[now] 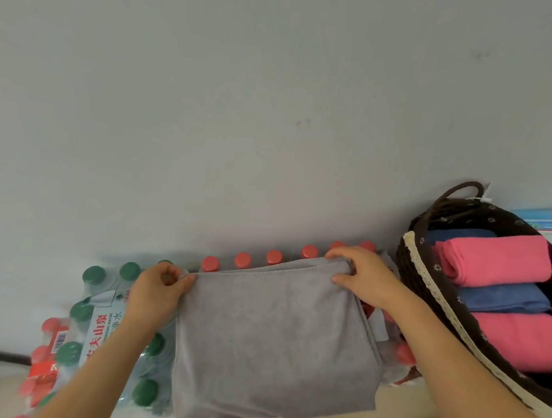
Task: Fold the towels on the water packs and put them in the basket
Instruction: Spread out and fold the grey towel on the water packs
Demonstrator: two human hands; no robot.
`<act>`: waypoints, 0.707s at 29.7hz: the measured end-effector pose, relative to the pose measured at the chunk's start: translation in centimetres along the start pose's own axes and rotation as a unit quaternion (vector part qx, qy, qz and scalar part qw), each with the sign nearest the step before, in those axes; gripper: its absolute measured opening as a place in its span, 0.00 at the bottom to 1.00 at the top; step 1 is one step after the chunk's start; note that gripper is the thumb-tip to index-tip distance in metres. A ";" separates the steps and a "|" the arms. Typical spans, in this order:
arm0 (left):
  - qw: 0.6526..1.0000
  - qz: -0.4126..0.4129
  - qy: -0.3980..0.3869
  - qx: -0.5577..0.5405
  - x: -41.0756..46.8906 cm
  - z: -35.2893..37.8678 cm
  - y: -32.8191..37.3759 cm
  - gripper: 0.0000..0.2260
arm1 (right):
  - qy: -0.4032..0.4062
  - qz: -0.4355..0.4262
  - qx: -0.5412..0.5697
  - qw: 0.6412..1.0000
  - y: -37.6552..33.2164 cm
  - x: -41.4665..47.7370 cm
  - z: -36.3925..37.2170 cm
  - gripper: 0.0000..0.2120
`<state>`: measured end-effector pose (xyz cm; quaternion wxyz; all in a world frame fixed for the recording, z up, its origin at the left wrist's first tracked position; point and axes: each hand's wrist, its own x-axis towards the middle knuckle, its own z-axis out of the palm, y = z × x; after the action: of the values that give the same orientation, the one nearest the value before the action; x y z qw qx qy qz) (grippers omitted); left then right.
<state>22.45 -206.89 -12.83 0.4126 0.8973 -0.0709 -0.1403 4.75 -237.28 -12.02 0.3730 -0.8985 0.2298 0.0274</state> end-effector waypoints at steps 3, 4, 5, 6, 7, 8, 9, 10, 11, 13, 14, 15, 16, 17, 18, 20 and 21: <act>1.000 -0.009 -0.004 -0.016 -0.1 -0.1 0.0 0.09 | 0.002 0.015 -0.002 1.000 0.1 0.4 -0.2 0.10; 1.000 -0.011 -0.005 -0.021 -0.1 -0.2 -0.1 0.09 | 0.005 0.019 -0.006 1.000 0.1 0.6 -0.3 0.08; 1.000 -0.012 -0.005 -0.027 -0.2 -0.2 -0.2 0.09 | 0.013 0.022 -0.005 1.000 0.0 0.7 -0.4 0.06; 0.999 -0.014 -0.004 -0.033 -0.2 -0.3 -0.2 0.09 | 0.023 0.024 0.004 0.999 0.0 0.9 -0.6 0.03; 0.999 -0.017 -0.005 -0.041 -0.2 -0.4 -0.2 0.09 | 0.029 0.028 0.021 0.999 0.0 1.1 -0.8 0.01; 0.999 -0.021 -0.005 -0.050 -0.2 -0.4 -0.2 0.09 | 0.033 0.034 0.043 0.998 -0.1 1.2 -1.1 0.02; 0.998 -0.023 -0.006 -0.057 -0.2 -0.5 -0.2 0.09 | 0.036 0.041 0.064 0.996 -0.1 1.2 -1.3 0.02; 0.998 -0.025 -0.006 -0.061 -0.2 -0.5 -0.2 0.09 | 0.041 0.044 0.082 0.995 -0.2 1.3 -1.5 0.02; 0.998 -0.027 -0.008 -0.065 -0.3 -0.5 -0.2 0.09 | 0.044 0.041 0.093 0.994 -0.2 1.3 -1.6 0.02; 0.997 -0.033 -0.011 -0.075 -0.4 -0.5 -0.1 0.09 | 0.046 0.026 0.094 0.994 -0.1 1.4 -1.6 0.02; 0.996 -0.035 -0.012 -0.080 -0.4 -0.4 -0.1 0.09 | 0.045 0.019 0.083 0.995 -0.1 1.5 -1.4 0.02; 0.996 -0.036 -0.013 -0.083 -0.4 -0.5 -0.1 0.09 | 0.043 0.013 0.069 0.997 -0.1 1.6 -1.2 0.03; 0.996 -0.036 -0.013 -0.083 -0.4 -0.4 -0.1 0.09 | 0.042 0.008 0.059 0.997 0.0 1.7 -1.0 0.03; 0.996 -0.036 -0.014 -0.083 -0.4 -0.4 -0.1 0.09 | 0.041 0.006 0.052 0.998 0.1 1.7 -0.8 0.04; 0.996 -0.037 -0.015 -0.083 -0.4 -0.4 -0.1 0.09 | 0.040 0.005 0.046 0.998 0.1 1.7 -0.7 0.04; 0.996 -0.039 -0.016 -0.085 -0.3 -0.5 -0.1 0.09 | 0.038 0.007 0.037 0.999 0.0 1.8 -0.6 0.03; 0.995 -0.040 -0.018 -0.088 -0.3 -0.4 -0.1 0.09 | 0.038 0.008 0.031 0.999 -0.1 2.0 -0.5 0.03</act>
<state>22.28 -206.43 -12.57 0.4826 0.8571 -0.0300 -0.1779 6.46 -238.38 -12.03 0.3914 -0.8851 0.2518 -0.0103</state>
